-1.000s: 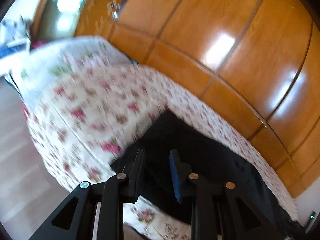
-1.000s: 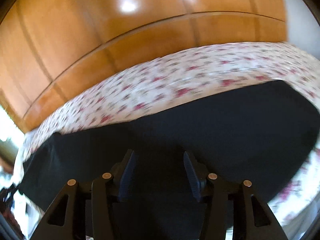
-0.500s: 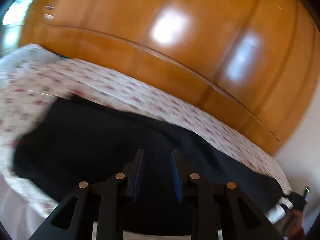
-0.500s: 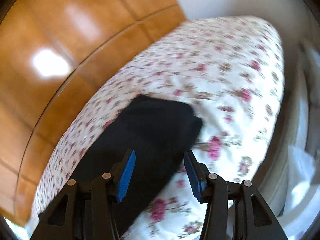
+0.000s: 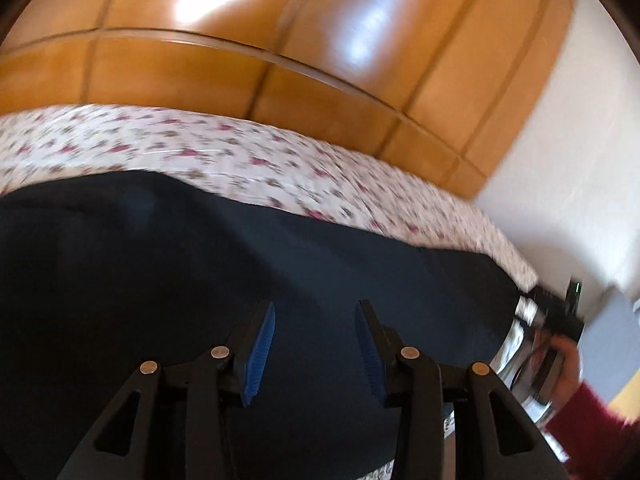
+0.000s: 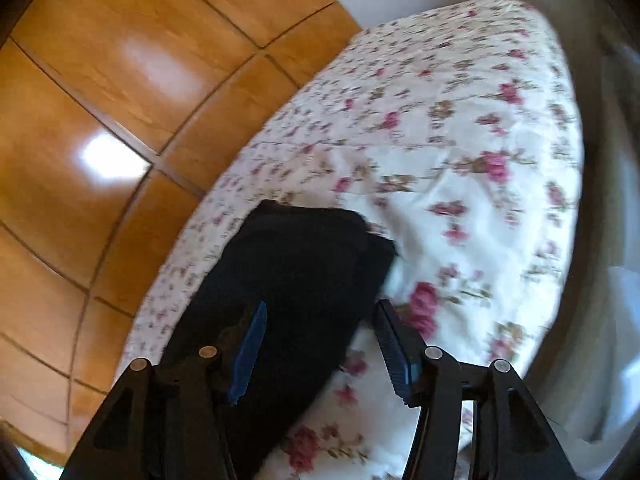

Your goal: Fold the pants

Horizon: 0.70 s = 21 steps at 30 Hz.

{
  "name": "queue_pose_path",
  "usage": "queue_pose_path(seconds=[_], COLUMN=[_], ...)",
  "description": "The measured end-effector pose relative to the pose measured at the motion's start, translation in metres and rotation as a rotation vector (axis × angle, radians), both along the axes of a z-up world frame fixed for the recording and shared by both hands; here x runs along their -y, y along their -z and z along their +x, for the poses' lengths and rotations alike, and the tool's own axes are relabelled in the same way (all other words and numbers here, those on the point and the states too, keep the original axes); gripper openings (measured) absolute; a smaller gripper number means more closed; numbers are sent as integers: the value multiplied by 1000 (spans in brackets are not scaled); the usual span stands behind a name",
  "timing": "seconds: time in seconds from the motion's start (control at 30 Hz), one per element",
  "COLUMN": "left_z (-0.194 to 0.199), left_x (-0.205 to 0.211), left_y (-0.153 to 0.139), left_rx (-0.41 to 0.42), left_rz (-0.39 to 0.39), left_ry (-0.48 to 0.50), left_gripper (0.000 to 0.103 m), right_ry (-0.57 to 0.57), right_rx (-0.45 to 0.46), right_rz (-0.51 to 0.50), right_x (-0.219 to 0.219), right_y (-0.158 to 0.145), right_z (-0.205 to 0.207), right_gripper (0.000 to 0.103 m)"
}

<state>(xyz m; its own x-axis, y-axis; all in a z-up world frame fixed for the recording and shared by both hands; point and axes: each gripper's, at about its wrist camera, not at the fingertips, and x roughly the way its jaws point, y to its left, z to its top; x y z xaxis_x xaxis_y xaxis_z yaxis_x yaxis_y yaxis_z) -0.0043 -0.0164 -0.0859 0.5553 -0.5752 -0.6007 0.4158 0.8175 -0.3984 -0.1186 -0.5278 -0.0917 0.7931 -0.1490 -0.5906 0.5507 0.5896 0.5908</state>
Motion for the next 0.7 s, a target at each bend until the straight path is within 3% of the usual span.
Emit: queue_pose_path(seconds=[0.1, 0.2, 0.33, 0.7], left_z=[2, 9, 5, 14], left_x=[22, 32, 38, 32], left_y=[8, 24, 25, 19], left_rx=[14, -27, 21, -88], left_rz=[55, 135, 178, 139], left_ry=[52, 64, 78, 23], left_gripper=[42, 42, 43, 45], right_ry=[-18, -23, -49, -57], right_rx=[14, 20, 24, 22], right_rz=[-6, -2, -35, -68], right_x=[1, 3, -3, -13], right_y=[5, 6, -3, -17], right_z=[6, 7, 11, 15], right_gripper=[47, 34, 21, 18])
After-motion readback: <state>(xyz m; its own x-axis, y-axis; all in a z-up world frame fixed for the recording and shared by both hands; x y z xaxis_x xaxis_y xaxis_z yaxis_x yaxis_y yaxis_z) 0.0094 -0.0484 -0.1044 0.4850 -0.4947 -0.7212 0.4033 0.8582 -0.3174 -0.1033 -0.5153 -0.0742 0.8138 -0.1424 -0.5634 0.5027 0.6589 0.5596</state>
